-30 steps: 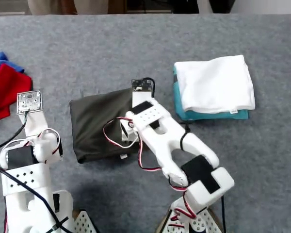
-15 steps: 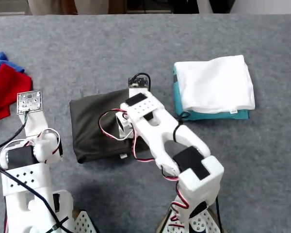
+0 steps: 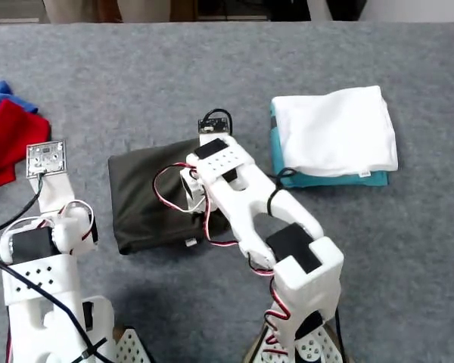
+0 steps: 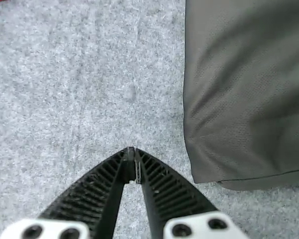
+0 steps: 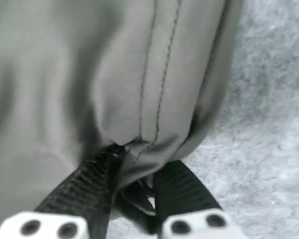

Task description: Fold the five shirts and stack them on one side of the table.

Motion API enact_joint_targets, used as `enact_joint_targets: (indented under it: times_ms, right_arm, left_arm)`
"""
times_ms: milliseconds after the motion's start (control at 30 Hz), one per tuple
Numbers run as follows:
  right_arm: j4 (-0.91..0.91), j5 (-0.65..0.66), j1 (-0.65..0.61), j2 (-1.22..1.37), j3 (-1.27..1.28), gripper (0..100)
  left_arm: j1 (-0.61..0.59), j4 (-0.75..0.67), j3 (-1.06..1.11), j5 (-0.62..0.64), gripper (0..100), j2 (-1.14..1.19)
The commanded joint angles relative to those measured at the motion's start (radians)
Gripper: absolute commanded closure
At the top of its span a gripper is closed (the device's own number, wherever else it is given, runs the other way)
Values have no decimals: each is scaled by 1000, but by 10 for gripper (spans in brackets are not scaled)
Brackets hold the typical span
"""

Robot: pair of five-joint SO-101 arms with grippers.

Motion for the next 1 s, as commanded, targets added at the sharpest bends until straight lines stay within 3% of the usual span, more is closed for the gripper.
enact_joint_targets:
  times_ms: [0, 167, 533, 667, 967]
  right_arm:
    - [28, 77, -39, -85, -19, 997]
    - [163, 278, 27, -242, -97, 997]
    - [127, 776, 498, -243, -501, 997]
    - [103, 864, 625, -150, -627, 997]
    - [104, 922, 901, 53, -839, 997]
  left_arm:
    - [-11, 8, -14, -6, 981, -15]
    - [-11, 8, -14, -6, 980, -15]
    - [-8, 3, -14, -6, 979, -15]
    - [-8, 5, -14, -6, 979, -15]
    - [-5, 3, -14, -6, 979, -15]
